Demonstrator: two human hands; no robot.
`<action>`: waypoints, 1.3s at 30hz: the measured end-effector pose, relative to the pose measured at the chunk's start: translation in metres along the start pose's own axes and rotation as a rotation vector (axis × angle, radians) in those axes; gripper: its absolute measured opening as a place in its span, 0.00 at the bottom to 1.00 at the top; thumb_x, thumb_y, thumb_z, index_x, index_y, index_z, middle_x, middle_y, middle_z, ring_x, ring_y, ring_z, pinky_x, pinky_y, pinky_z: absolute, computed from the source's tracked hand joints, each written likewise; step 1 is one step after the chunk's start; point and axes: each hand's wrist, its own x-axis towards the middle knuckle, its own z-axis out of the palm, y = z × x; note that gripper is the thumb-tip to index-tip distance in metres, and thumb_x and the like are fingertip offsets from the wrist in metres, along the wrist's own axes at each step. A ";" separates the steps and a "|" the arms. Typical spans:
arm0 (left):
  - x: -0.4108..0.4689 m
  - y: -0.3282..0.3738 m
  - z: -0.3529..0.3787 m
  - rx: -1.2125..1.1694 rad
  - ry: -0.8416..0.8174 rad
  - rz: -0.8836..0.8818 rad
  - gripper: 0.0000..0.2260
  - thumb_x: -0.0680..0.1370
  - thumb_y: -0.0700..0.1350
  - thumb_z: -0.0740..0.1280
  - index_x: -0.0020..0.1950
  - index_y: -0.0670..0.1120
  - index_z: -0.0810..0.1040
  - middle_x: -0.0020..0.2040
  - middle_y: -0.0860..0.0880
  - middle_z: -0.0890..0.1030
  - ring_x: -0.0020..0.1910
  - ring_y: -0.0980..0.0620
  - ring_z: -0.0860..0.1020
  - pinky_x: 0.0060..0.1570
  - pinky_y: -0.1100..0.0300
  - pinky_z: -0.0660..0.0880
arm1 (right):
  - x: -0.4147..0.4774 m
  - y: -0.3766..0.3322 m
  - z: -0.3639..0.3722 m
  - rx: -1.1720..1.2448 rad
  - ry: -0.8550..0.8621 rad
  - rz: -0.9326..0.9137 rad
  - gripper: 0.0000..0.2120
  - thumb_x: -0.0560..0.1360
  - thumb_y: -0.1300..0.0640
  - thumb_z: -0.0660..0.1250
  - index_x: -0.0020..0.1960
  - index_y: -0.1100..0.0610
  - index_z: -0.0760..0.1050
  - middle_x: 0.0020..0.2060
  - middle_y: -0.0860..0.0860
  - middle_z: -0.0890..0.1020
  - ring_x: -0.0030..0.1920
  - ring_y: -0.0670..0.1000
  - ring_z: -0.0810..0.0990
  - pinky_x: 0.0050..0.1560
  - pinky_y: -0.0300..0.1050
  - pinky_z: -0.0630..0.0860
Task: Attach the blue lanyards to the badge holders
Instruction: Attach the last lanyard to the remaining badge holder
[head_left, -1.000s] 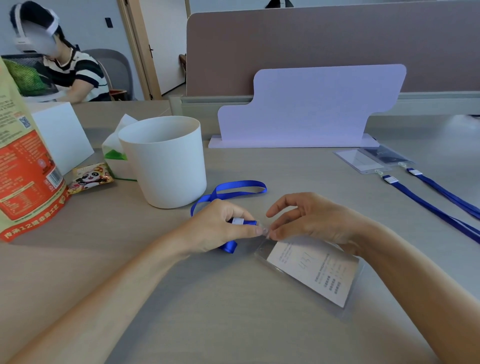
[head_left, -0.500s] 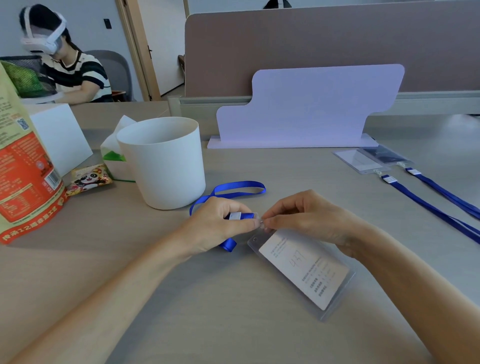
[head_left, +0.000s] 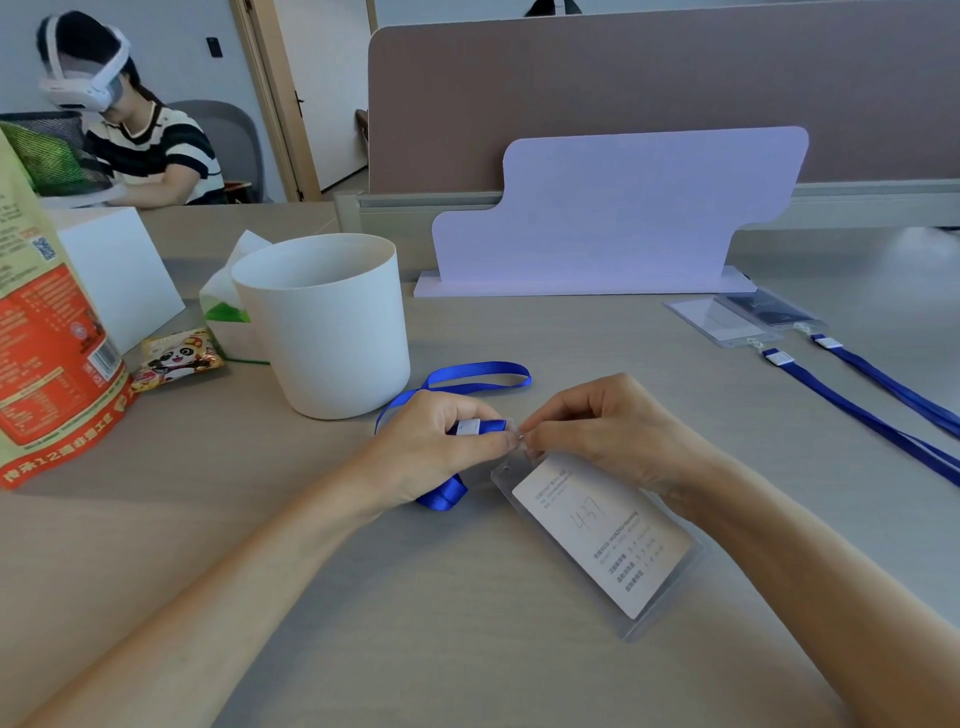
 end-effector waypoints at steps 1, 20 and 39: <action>0.000 0.000 0.000 0.001 0.004 0.000 0.15 0.67 0.62 0.69 0.45 0.54 0.83 0.41 0.34 0.78 0.37 0.48 0.69 0.40 0.54 0.64 | 0.000 0.000 0.000 0.006 -0.004 -0.001 0.03 0.69 0.57 0.73 0.39 0.54 0.85 0.39 0.55 0.85 0.36 0.46 0.77 0.40 0.41 0.73; -0.006 0.006 0.006 -0.007 0.059 0.010 0.05 0.74 0.49 0.71 0.40 0.50 0.83 0.28 0.49 0.64 0.26 0.55 0.60 0.25 0.66 0.57 | 0.001 0.001 0.002 0.069 0.023 0.025 0.02 0.67 0.62 0.72 0.36 0.60 0.82 0.38 0.57 0.85 0.36 0.47 0.78 0.39 0.40 0.74; -0.002 -0.001 0.004 0.115 0.091 0.054 0.09 0.78 0.49 0.65 0.41 0.50 0.81 0.28 0.56 0.66 0.28 0.57 0.62 0.30 0.65 0.59 | -0.001 0.004 -0.004 0.069 -0.141 -0.010 0.06 0.71 0.57 0.75 0.48 0.55 0.84 0.46 0.50 0.87 0.51 0.49 0.84 0.61 0.45 0.77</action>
